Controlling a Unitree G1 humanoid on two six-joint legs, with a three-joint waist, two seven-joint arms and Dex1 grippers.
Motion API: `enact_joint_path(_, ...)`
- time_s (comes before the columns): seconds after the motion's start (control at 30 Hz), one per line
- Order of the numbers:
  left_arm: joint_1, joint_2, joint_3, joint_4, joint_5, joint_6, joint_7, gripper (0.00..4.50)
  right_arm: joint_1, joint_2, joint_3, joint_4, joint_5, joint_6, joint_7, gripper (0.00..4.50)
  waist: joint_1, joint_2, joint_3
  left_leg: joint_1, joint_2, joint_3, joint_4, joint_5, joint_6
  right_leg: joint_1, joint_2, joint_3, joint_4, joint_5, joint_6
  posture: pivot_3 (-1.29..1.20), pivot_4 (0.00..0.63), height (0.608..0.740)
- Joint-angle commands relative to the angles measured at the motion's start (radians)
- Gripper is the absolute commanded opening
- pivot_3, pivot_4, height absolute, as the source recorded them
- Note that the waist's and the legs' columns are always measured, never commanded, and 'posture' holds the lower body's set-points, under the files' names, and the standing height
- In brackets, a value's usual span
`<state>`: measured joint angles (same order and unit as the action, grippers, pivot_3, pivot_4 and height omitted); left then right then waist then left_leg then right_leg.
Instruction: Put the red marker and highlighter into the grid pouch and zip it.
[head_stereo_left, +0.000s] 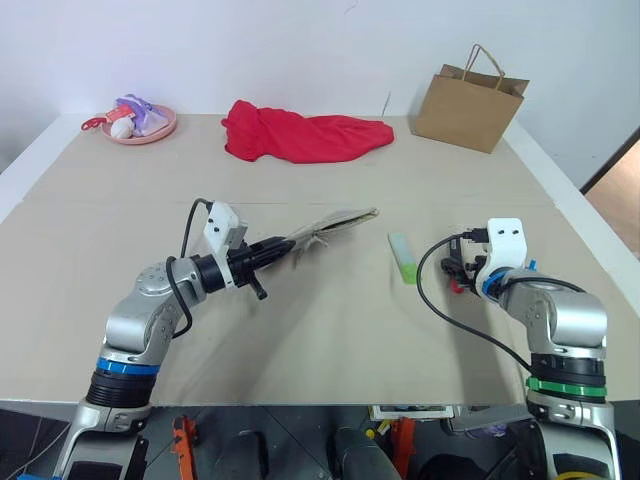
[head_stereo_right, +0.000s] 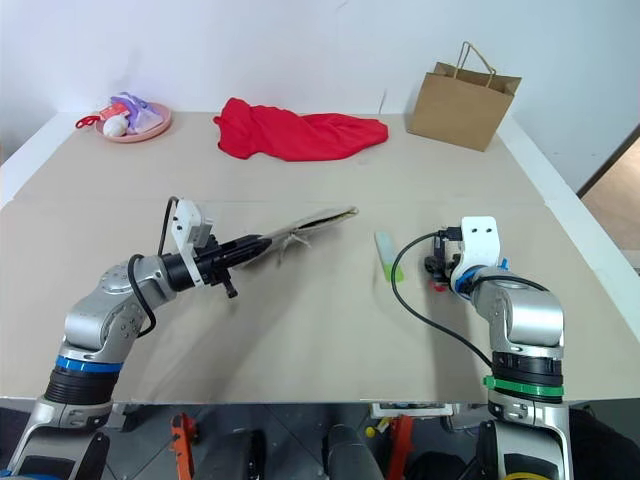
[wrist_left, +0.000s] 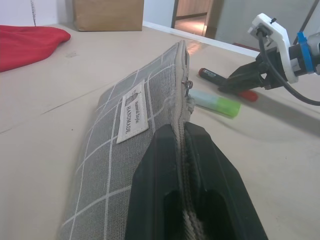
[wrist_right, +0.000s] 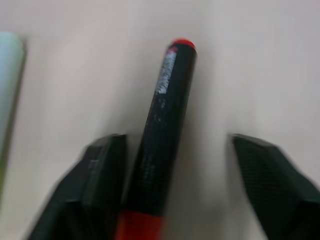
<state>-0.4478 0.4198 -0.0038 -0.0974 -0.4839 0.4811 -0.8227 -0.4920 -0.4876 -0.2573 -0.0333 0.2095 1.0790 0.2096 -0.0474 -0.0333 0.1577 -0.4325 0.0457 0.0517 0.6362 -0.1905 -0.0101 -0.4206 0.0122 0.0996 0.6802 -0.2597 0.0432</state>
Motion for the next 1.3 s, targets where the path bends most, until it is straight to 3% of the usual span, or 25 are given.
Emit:
enact_joint_path(0.03, -0.002, 0.015, 0.008, -0.032, -0.007, -0.002, -0.008, 0.0, 0.011, -0.007, 0.007, -0.013, -0.01, -0.032, -0.001, 2.15, 0.0, 0.0, 0.0, 0.0, 0.0, 0.0, 0.0, 0.0, 0.0, 0.0, 0.0, 0.0, 0.0, 0.0, 0.0, 0.0, 0.15, 0.74)
enact_joint_path(0.07, -0.002, 0.015, 0.008, -0.033, -0.007, -0.001, -0.008, 0.0, 0.017, -0.006, 0.012, -0.014, -0.01, -0.039, 0.001, 1.64, 0.0, 0.0, 0.0, 0.0, 0.0, 0.0, 0.0, 0.0, 0.0, 0.0, 0.0, 0.0, 0.0, 0.0, 0.0, 0.0, 0.15, 0.74)
enact_joint_path(0.17, -0.003, 0.014, 0.01, -0.033, -0.006, 0.001, -0.005, 0.0, 0.032, -0.015, 0.033, -0.016, -0.016, -0.061, 0.009, 0.66, 0.0, 0.0, 0.0, 0.0, 0.0, 0.0, 0.0, 0.0, 0.0, 0.001, 0.0, 0.0, 0.0, 0.0, 0.0, 0.0, 0.15, 0.74)
enact_joint_path(0.33, -0.003, 0.012, 0.013, -0.034, -0.016, 0.016, -0.005, 0.0, 0.02, -0.038, 0.06, -0.026, -0.039, -0.242, 0.043, 0.64, 0.0, 0.0, 0.0, 0.001, 0.0, 0.0, 0.0, 0.0, 0.0, 0.001, 0.0, 0.0, 0.0, 0.0, 0.001, 0.0, 0.15, 0.74)
enact_joint_path(0.47, -0.008, 0.013, 0.008, -0.03, -0.018, 0.022, -0.016, 0.0, -0.012, -0.109, 0.113, -0.104, -0.013, -0.449, 0.226, 0.64, -0.002, 0.001, 0.0, 0.001, 0.0, 0.0, 0.0, 0.0, 0.0, 0.0, 0.0, 0.001, 0.0, 0.0, 0.001, 0.0, 0.15, 0.74)
enact_joint_path(0.6, -0.018, 0.005, 0.005, -0.022, -0.015, 0.023, -0.016, 0.0, 0.04, -0.262, 0.221, -0.232, -0.036, -0.667, 0.479, 0.64, 0.0, 0.002, 0.001, 0.0, 0.0, 0.0, -0.001, 0.0, 0.0, 0.0, 0.0, 0.0, 0.0, -0.001, 0.002, 0.0, 0.15, 0.74)
enact_joint_path(0.7, -0.02, 0.004, 0.003, -0.02, -0.015, 0.021, -0.02, 0.0, 0.066, -0.363, 0.276, -0.236, -0.098, -0.83, 0.587, 0.64, 0.001, 0.002, 0.001, 0.0, 0.0, -0.001, -0.001, -0.001, 0.0, 0.001, 0.0, -0.002, -0.001, -0.002, 0.001, 0.0, 0.15, 0.74)
enact_joint_path(0.93, -0.026, 0.001, 0.0, -0.01, -0.015, 0.017, -0.028, 0.0, -0.004, -0.4, 0.325, -0.083, -0.227, -1.079, 0.608, 0.64, 0.001, 0.001, 0.002, 0.002, 0.0, 0.0, 0.002, -0.001, 0.0, 0.002, -0.001, 0.001, -0.001, 0.001, 0.002, 0.0, 0.15, 0.74)
enact_joint_path(1.3, -0.029, -0.001, -0.01, -0.012, -0.012, 0.017, -0.032, 0.0, -0.027, -0.364, 0.368, -0.026, -0.298, -1.182, 0.623, 0.64, 0.003, 0.001, 0.002, 0.002, 0.0, 0.0, 0.001, -0.001, -0.001, 0.002, 0.0, 0.001, -0.001, 0.0, 0.0, 0.0, 0.15, 0.74)
